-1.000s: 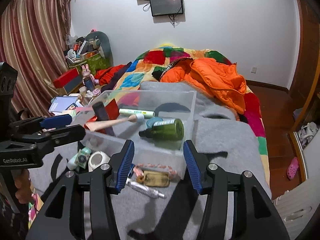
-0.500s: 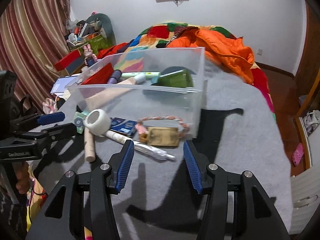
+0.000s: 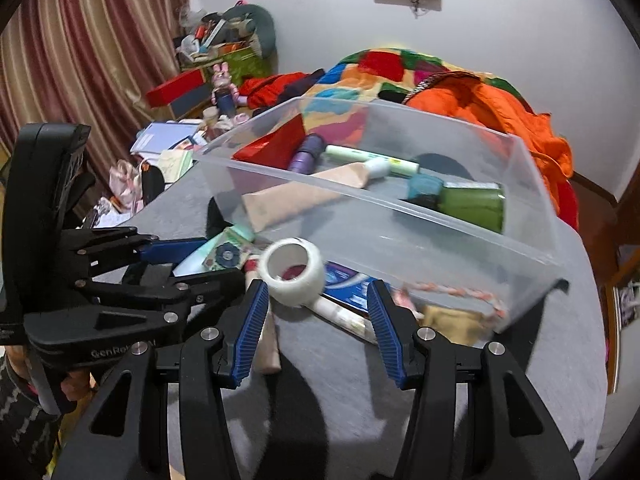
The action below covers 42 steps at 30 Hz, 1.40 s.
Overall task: Organize objects
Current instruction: 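Grasp the white tape roll with the right tool while the left tool grasps a green packet, then lift the white tape roll toward the box while the left tool carries the packet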
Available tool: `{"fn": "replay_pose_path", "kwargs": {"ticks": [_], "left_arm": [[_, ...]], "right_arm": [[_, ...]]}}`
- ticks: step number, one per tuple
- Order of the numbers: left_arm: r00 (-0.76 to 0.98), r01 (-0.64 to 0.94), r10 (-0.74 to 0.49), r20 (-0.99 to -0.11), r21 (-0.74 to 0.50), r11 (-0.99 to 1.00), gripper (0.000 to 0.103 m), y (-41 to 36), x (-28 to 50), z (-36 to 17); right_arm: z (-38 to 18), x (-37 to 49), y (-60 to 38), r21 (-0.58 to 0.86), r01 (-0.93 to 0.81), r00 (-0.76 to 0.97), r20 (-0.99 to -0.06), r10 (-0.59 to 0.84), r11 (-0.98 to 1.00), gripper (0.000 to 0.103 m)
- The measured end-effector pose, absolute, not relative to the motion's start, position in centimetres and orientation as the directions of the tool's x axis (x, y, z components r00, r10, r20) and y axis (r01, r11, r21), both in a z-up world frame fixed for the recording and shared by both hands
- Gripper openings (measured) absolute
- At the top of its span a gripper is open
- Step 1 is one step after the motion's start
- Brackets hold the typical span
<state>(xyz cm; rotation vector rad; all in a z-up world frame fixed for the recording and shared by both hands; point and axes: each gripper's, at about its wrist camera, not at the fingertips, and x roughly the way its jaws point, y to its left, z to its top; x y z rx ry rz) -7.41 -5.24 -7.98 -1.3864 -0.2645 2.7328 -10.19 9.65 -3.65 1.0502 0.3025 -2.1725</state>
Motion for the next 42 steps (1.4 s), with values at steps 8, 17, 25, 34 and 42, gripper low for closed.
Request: {"fn": "replay_pose_path", "kwargs": {"ticks": [8,17,25,34,42], "left_arm": [[-0.615,0.028,0.168,-0.771,-0.234,-0.972,0.038,-6.8,-5.5,-7.8],[-0.653,0.02,0.162,-0.74,-0.231,-0.973,0.018,-6.1,-4.3,-6.0],[-0.615,-0.004,0.169,-0.77,-0.212,-0.977,0.002,-4.8,-4.9,-6.0],[-0.608,0.016,0.199,-0.769,-0.263,-0.965,0.022,-5.0,-5.2,-5.6],[-0.602,0.011,0.186,-0.776,-0.241,-0.971,0.029,-4.2,-6.6,-5.7]], "right_arm": [[-4.9,-10.7,7.3,0.086,0.704,-0.388,-0.785,-0.482,-0.705,0.047],[-4.8,-10.4,7.9,0.105,0.701,-0.398,-0.762,-0.51,-0.705,0.035],[-3.1,-9.6,10.0,0.137,0.692,-0.417,-0.726,-0.547,-0.709,0.035],[-2.2,-9.1,12.4,0.163,0.677,-0.432,-0.701,-0.567,-0.718,0.035],[-2.0,-9.3,13.6,0.187,0.661,-0.439,-0.689,-0.577,-0.726,0.035]]}}
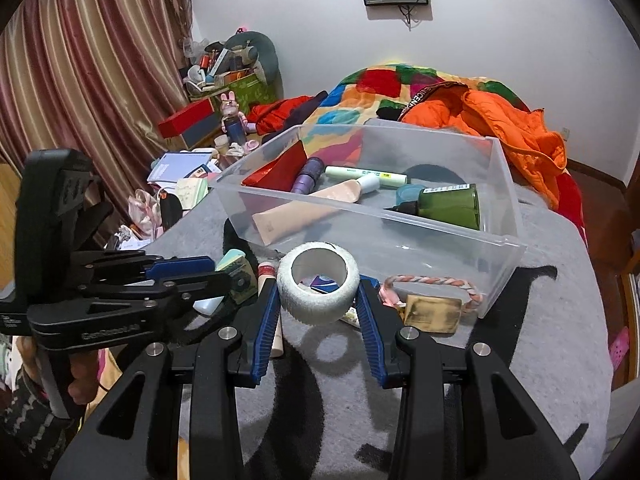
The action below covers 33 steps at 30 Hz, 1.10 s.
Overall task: Organize objects
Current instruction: 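Lift the white tape roll toward the box while the left tool carries the packet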
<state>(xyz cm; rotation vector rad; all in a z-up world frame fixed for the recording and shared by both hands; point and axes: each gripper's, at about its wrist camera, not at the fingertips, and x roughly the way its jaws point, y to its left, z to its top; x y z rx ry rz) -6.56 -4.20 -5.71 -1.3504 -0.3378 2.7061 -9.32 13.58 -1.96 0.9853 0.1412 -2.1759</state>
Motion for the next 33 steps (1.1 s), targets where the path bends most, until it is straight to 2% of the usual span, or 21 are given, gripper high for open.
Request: {"fn": "replay_pose_path", "kwargs": {"ticks": [3,4,5,17,33], "left_arm": [[-0.597,0.01,0.183,-0.781,-0.235,-0.972,0.026,-4.1,-7.4,-6.2],[-0.596,0.009,0.181,-0.782,-0.232,-0.973,0.019,-4.0,-7.5,-6.3],[-0.596,0.009,0.176,-0.783,-0.226,-0.974,0.016,-3.9,-7.6,-6.3],[-0.664,-0.011,0.16,-0.73,-0.205,-0.979,0.016,-3.5,-6.6,-2.6],[-0.741,-0.056,0.184,-0.645,-0.214,-0.975,0.016,-2.9,-9.5,2.3]], "right_arm": [[-2.0,-9.4,13.8,0.192,0.66,-0.438,-0.687,-0.579,-0.727,0.035],[-2.0,-9.4,13.8,0.193,0.659,-0.438,-0.688,-0.579,-0.727,0.035],[-2.1,-9.4,13.9,0.193,0.658,-0.437,-0.688,-0.579,-0.728,0.035],[-0.3,-10.1,14.9,0.193,0.648,-0.478,-0.651,-0.59,-0.737,0.035],[2.8,-13.6,15.7,0.17,0.606,-0.561,-0.601,-0.569,-0.777,0.035]]}}
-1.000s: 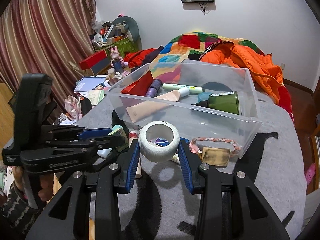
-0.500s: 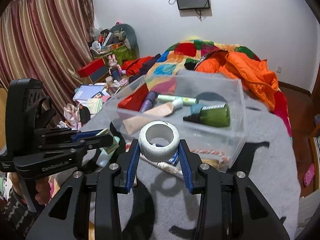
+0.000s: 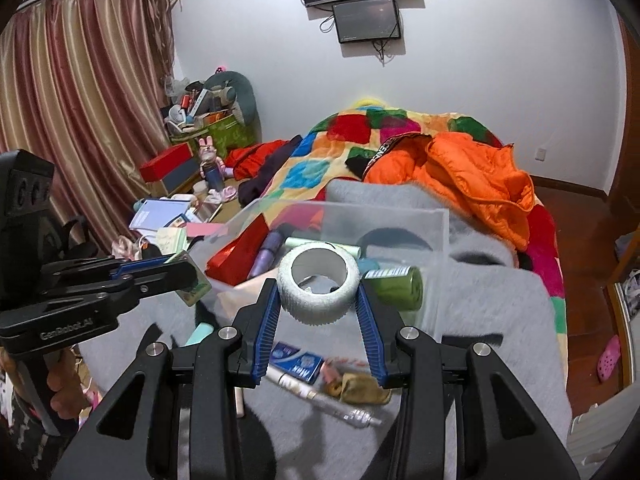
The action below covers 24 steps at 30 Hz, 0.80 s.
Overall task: Organize objects
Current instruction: 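Lift the white tape roll toward the box while the left tool carries the packet, then open the right tool to drop the tape roll in while the left tool drops the packet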
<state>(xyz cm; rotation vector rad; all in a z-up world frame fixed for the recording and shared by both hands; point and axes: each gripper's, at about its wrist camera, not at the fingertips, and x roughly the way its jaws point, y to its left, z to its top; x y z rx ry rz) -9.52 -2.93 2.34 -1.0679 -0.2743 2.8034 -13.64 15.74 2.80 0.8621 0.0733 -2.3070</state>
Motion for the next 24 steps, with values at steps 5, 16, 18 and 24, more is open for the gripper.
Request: {"fn": "replay_pose_path", "kwargs": {"ticks": [5,16,18,24], "left_arm": [[-0.745,-0.06,0.19,-0.64,-0.22,-0.974,0.016,-2.9,-11.1,2.7],[-0.692,-0.04,0.214,-0.689,-0.26,-0.965,0.016,-2.9,-15.3,-0.1],[-0.679,-0.034,0.215,-0.702,-0.263,-0.964,0.016,-2.8,-15.9,-0.8],[-0.646,-0.026,0.219,-0.731,-0.265,-0.964,0.016,-2.5,-16.8,-2.4]], "right_arm": [[3.0,-14.9,15.2,0.154,0.598,-0.576,-0.6,-0.555,-0.787,0.035],[0.5,-17.8,13.7,0.15,0.571,-0.549,-0.661,-0.512,-0.807,0.035],[-0.1,-18.0,13.5,0.148,0.571,-0.542,-0.67,-0.507,-0.807,0.035],[-1.0,-18.5,13.2,0.149,0.571,-0.524,-0.691,-0.498,-0.807,0.035]]}}
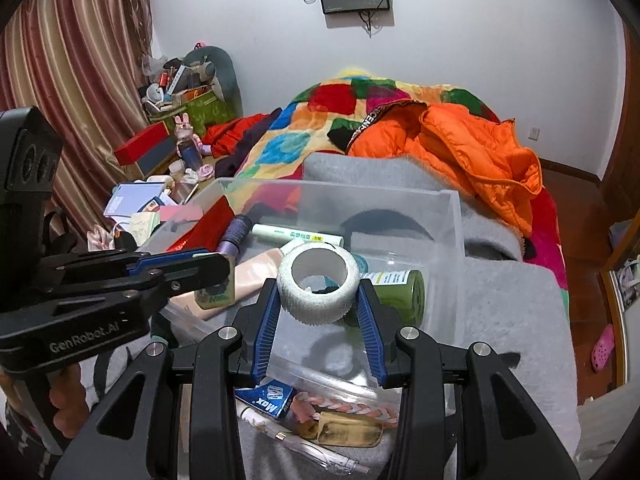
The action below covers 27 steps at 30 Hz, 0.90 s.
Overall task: Organize objects
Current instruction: 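Open the right tool to drop the tape roll in while the left tool drops the packet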
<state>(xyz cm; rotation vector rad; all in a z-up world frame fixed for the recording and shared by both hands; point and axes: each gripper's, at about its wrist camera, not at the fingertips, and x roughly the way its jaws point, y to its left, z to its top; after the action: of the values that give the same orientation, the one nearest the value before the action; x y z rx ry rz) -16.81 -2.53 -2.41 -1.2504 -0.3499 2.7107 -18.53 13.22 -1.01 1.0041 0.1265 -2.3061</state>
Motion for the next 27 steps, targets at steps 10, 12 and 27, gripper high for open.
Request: {"fn": "replay_pose_path", "kwargs": {"ticks": [10,12,27], "left_arm": [[-0.642,-0.044,0.222,-0.734,-0.254,-0.966,0.016,-1.9,-16.3,-2.5],[-0.65,-0.042,0.209,-0.73,-0.241,-0.97,0.021,-1.8,-15.8,-2.2],[-0.717,-0.017,0.15,-0.68,-0.199,-0.98,0.062,-2.1,-11.3,0.7]], "right_arm": [[-1.5,-18.1,13.3,0.135,0.56,-0.518,-0.713,-0.473,-0.818,0.042],[-1.4,-17.8,13.6,0.133,0.557,-0.526,-0.708,-0.472,-0.82,0.048],[1.4,-14.1,16.3,0.126,0.563,-0.579,-0.646,-0.498,-0.817,0.061]]}}
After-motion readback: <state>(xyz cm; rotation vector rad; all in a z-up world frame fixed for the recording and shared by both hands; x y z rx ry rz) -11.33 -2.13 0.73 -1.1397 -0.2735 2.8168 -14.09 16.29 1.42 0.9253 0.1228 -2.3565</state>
